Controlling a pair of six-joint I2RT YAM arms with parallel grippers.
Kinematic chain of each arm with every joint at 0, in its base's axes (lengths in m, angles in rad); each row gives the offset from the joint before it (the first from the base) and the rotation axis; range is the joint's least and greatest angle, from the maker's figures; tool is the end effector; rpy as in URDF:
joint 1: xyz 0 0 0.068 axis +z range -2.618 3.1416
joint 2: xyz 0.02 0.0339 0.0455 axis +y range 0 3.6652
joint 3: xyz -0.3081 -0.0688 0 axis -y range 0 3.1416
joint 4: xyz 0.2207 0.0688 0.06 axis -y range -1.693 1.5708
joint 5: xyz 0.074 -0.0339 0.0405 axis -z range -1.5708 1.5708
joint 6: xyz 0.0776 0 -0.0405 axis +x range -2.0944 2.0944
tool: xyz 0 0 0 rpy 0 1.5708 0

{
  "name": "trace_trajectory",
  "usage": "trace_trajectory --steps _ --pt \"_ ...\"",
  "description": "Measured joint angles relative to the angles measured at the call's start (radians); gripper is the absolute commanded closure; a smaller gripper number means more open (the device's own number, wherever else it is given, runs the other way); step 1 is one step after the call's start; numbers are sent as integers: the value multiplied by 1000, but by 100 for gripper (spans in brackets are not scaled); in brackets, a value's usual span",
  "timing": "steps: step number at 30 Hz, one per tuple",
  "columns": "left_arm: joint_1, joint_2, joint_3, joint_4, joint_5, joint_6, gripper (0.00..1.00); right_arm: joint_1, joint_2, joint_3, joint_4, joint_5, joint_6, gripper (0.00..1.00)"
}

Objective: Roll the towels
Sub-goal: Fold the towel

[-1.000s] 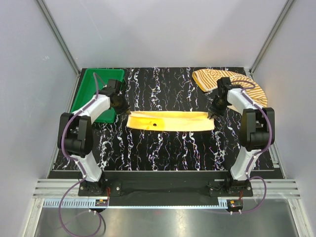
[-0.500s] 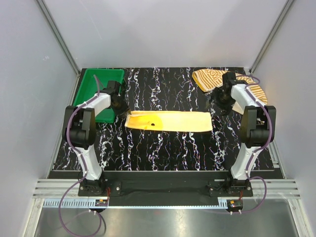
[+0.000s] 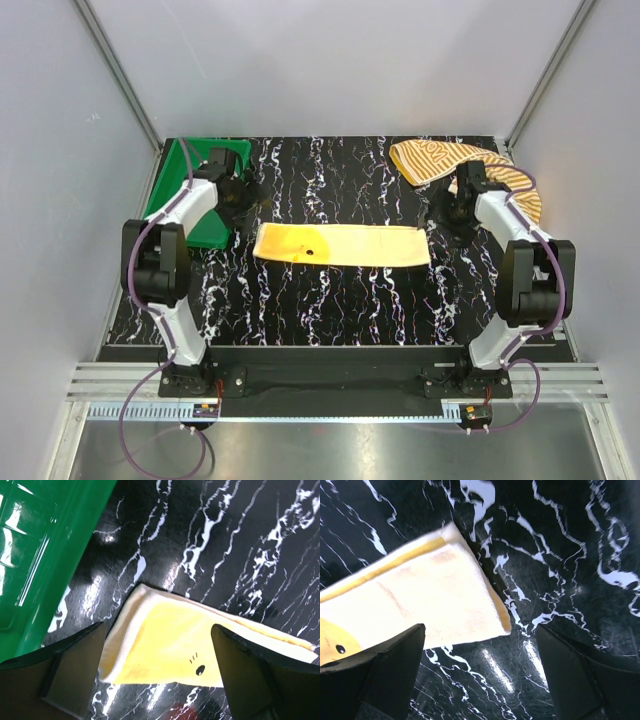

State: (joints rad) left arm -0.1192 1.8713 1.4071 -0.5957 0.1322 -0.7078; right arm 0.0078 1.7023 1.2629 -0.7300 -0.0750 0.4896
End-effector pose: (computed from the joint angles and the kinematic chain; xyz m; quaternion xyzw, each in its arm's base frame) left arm 0.4051 -0.0588 0.2310 -0.2641 0.9288 -0.1598 0.2052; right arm 0.3447 0.0085 0.2400 0.2264 0.9527 0.0846 0.1840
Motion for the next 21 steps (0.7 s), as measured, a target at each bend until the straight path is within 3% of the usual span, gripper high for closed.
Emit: trace_trajectory --steps 13,21 --pt "-296 -176 -124 -4 -94 19 9 0 -5 -243 122 -125 36 19" --pt "-369 -184 -179 -4 -105 20 9 -1 -18 -294 170 -135 66 31"
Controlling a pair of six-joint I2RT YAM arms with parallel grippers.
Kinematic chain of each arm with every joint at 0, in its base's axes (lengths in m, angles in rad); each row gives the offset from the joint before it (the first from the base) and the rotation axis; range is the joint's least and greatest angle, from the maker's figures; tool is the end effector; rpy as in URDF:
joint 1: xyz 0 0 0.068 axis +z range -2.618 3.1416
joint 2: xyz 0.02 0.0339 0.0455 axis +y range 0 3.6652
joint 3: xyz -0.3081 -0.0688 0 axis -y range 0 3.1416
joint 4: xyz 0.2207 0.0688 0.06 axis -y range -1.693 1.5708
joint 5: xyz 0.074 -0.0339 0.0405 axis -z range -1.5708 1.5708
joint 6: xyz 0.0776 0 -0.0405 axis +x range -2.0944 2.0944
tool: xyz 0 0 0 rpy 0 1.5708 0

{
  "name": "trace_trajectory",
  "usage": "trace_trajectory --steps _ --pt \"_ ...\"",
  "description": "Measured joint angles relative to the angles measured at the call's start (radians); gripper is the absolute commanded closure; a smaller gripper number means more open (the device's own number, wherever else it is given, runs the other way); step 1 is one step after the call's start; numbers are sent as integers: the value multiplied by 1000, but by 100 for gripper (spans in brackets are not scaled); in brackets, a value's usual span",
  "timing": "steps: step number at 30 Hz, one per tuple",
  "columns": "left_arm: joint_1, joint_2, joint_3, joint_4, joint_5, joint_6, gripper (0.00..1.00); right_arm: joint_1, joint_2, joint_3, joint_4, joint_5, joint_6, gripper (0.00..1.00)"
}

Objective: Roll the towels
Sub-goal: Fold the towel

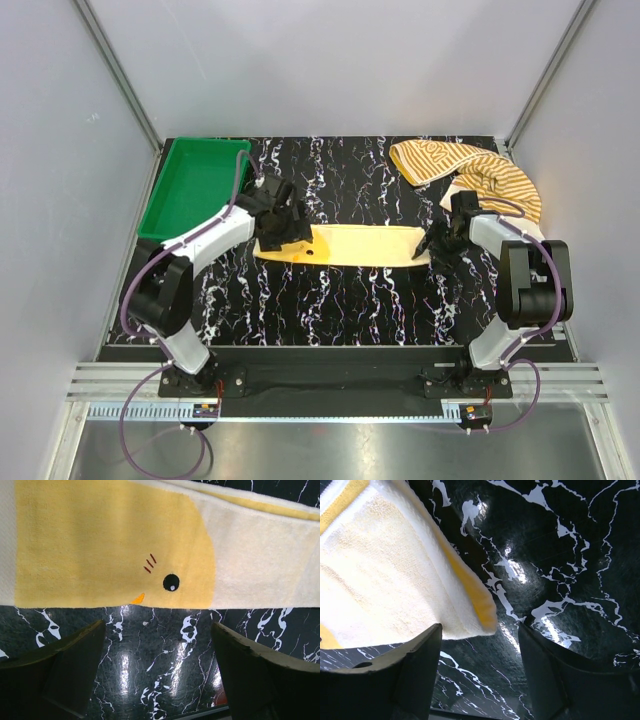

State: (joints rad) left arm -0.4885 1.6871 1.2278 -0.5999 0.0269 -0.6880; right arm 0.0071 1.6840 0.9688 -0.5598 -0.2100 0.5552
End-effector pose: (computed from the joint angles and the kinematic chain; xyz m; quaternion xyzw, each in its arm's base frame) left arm 0.3120 -0.1682 0.2433 -0.0929 0.9629 -0.1512 0.2032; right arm 0.3043 0.0183 0.1768 0.2513 0.9511 0.1403 0.1120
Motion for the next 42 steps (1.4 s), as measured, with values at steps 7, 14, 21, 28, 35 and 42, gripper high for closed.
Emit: trace_trajectory --steps 7,14,21,28,35,42 --pt "-5 -105 -64 -21 -26 28 8 0 0 -2 18 11 8 41" --pt "25 -214 -109 -46 -58 70 7 0 0 0 19 35 6 56" --pt "76 -234 -190 -61 -66 90 8 -3 17 0 25 48 5 78" --pt "76 -241 -209 -64 -66 114 8 -27 17 0 24 71 -8 89" --pt "76 -286 -210 -89 -65 177 1 -42 0 16 -26 156 -44 100" --pt "95 -463 -220 -113 -67 277 1 -47 -47 83 -128 240 -74 100"
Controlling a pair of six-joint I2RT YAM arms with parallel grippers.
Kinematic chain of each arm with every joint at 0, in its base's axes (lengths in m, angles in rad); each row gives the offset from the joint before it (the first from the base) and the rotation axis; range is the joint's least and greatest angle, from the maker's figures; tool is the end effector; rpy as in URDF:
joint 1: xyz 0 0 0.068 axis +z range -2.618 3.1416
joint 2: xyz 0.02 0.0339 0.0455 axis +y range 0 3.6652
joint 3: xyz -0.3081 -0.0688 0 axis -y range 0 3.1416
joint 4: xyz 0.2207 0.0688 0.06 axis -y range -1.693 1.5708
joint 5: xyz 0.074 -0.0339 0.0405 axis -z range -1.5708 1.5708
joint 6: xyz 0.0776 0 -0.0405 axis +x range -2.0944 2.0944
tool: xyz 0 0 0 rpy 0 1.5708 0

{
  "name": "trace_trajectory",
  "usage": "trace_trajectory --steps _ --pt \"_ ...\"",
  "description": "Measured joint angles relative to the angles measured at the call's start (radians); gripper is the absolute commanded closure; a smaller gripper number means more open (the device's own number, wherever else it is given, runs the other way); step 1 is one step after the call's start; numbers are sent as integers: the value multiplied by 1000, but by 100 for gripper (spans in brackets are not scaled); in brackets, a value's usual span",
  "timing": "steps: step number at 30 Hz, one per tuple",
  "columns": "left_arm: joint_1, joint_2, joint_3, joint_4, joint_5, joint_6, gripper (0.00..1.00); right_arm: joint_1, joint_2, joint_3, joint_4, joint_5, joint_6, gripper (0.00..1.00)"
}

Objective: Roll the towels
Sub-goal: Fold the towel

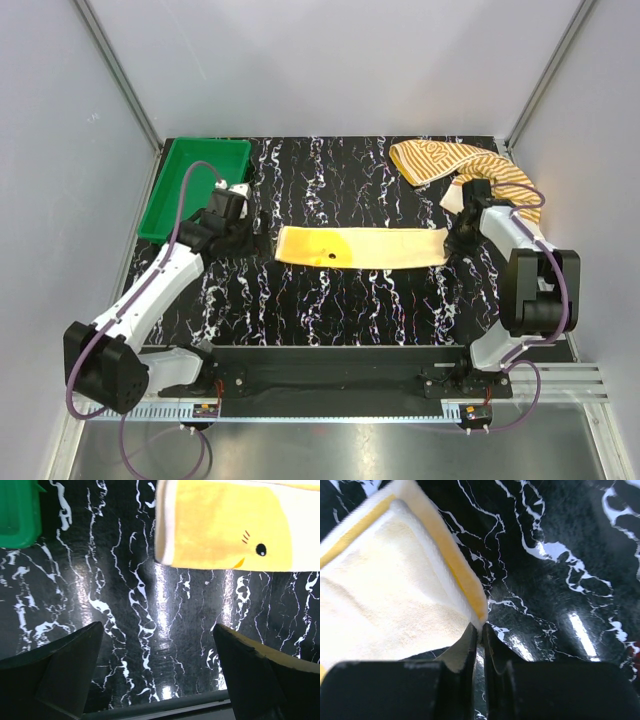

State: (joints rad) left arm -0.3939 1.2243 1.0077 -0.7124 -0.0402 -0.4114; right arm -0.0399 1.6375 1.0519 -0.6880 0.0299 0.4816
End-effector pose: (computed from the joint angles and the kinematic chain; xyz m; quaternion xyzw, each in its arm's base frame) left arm 0.2178 -0.0871 0.2931 -0.0146 0.9487 -0.1060 0.2976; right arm 0.3017 -0.0144 0.2040 0.2571 0.9549 0.0180 0.1477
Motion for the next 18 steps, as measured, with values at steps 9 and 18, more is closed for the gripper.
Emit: trace_trajectory --steps 9,18 --pt "26 -20 -41 -10 6 76 1 4 -24 166 -138 41 -25 100" --pt "26 -44 -61 -9 13 83 1 218 75 405 -298 103 -21 100"
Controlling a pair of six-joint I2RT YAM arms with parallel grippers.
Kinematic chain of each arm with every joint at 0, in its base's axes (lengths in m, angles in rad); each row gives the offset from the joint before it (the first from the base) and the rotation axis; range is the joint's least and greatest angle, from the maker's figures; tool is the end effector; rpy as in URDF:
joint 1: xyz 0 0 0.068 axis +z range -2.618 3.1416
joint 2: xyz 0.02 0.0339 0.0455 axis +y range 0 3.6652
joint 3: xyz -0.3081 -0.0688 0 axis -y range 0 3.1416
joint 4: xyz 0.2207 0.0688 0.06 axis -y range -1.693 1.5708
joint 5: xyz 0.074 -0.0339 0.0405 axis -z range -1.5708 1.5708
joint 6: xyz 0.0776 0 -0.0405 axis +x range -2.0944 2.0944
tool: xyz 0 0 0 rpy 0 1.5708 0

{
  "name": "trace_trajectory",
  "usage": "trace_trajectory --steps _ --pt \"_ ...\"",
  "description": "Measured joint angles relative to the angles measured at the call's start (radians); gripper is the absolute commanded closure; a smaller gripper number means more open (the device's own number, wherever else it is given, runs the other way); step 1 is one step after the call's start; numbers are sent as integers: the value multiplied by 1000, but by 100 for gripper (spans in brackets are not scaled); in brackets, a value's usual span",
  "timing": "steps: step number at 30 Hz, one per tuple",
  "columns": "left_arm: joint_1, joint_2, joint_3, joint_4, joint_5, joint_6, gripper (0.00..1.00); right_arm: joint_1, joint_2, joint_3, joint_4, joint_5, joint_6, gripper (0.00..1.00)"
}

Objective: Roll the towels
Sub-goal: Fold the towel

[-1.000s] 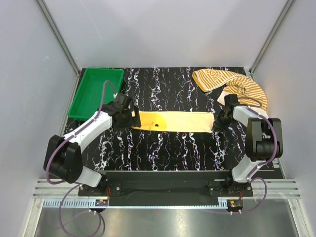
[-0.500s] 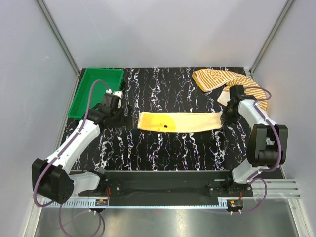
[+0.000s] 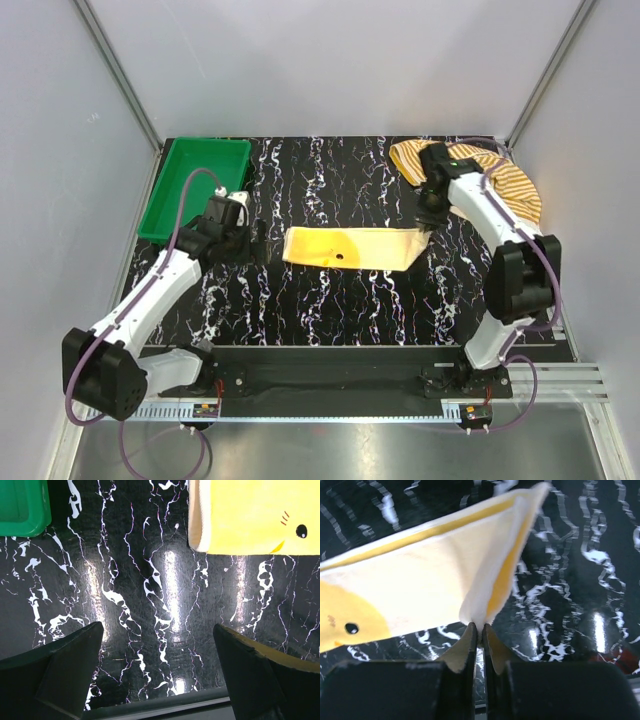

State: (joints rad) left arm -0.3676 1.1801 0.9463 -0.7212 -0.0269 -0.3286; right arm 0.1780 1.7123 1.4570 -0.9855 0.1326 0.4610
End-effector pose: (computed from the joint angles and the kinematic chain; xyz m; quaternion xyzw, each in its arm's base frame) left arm 0.2049 -0.0767 0.2819 0.0145 0.9528 -0.0913 0.2892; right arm 0.3375 0.0503 0.2781 0.1496 0.9729 -0.0106 0.1761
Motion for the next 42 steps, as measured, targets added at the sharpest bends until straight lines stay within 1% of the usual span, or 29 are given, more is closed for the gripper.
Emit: trace_trajectory --steps 5,10,19,25,33,42 --pt "0 -23 0 0 -10 0 1 144 91 119 -64 16 36 100" --pt "0 -33 0 -2 -30 0 1 238 185 246 -135 43 78 100" --pt "0 -33 0 -13 -65 -1 1 412 391 535 -249 72 125 100" --pt "0 -33 0 -21 -84 -1 1 474 505 700 -315 77 140 100" --pt "0 -33 0 -23 -90 -2 1 534 620 880 -346 78 154 100" --pt "0 -33 0 -28 -109 -5 1 587 652 918 -350 56 179 100"
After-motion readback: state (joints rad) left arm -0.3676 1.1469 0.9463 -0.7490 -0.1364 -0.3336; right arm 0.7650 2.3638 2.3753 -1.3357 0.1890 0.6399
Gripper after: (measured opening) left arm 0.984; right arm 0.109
